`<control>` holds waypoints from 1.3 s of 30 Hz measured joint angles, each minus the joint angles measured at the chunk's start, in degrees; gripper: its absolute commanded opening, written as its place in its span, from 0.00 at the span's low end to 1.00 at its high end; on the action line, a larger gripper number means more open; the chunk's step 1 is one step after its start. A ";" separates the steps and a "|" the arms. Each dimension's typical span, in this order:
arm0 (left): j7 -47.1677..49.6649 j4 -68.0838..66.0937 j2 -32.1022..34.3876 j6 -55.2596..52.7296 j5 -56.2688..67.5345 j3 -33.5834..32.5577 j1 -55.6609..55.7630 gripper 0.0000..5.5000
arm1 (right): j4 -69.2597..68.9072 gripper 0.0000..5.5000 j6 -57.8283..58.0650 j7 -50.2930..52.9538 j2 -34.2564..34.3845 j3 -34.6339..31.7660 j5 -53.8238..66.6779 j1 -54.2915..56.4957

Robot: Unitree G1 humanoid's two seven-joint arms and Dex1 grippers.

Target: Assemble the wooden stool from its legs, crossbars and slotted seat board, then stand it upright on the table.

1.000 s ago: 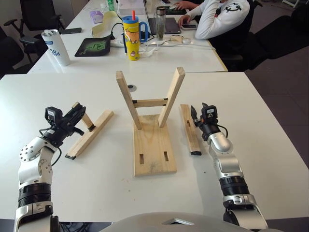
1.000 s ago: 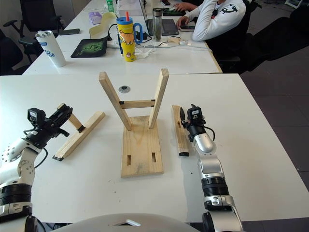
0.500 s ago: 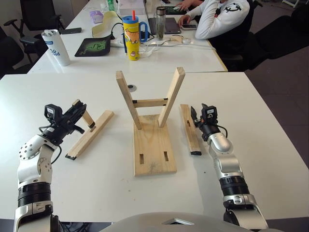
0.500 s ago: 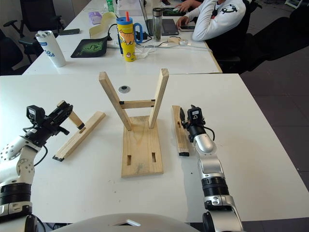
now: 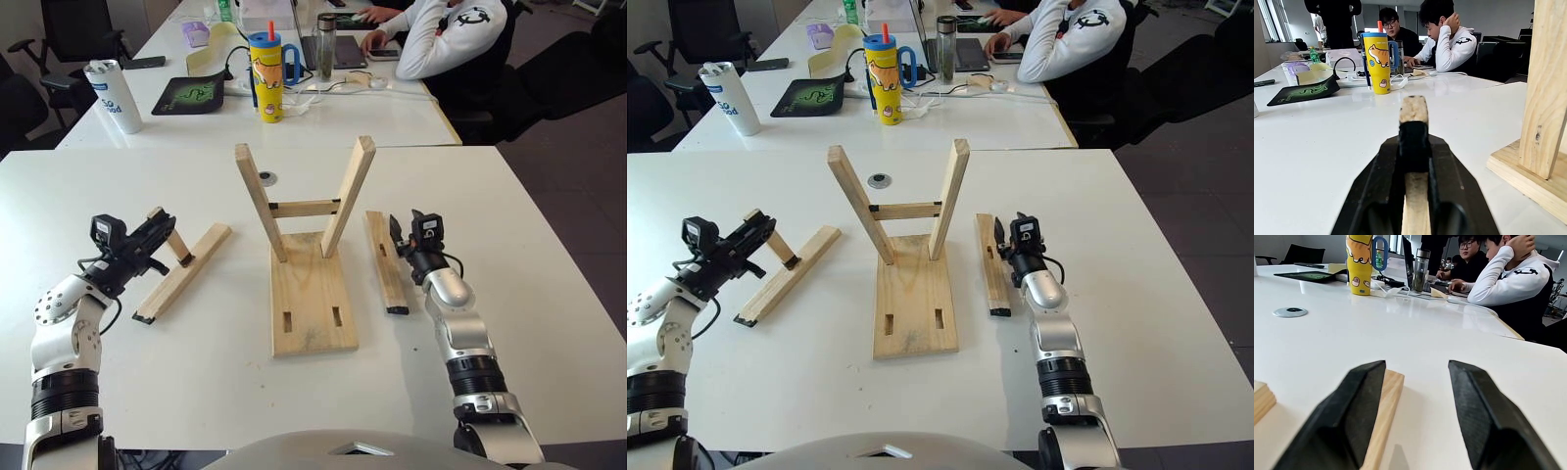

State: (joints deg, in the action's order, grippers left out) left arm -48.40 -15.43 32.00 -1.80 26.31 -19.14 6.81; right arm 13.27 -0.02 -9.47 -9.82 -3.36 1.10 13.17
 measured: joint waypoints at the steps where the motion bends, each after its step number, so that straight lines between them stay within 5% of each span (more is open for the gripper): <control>1: -0.14 -0.31 0.00 0.19 -0.09 0.06 0.00 0.08 | 0.05 0.43 0.10 -0.04 -0.04 -0.26 0.02 0.61; 22: 2.35 -1.55 -4.56 12.77 -0.51 0.40 -7.07 0.08 | 1.17 0.43 0.15 -1.40 -0.74 -0.83 0.04 1.66; 32: 8.99 2.90 -4.73 8.19 -1.29 2.48 -6.16 0.08 | 2.54 0.43 0.07 -1.43 -1.06 -0.82 0.03 2.30; 39: 12.73 3.43 -5.06 3.74 -2.93 3.33 -5.41 0.30 | 2.57 0.43 -0.04 -1.33 -0.93 -0.81 0.03 2.31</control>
State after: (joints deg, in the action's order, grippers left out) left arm -35.67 -12.00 26.94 1.93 23.38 -15.81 1.40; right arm 15.83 -0.05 -10.80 -10.75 -4.17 1.12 15.48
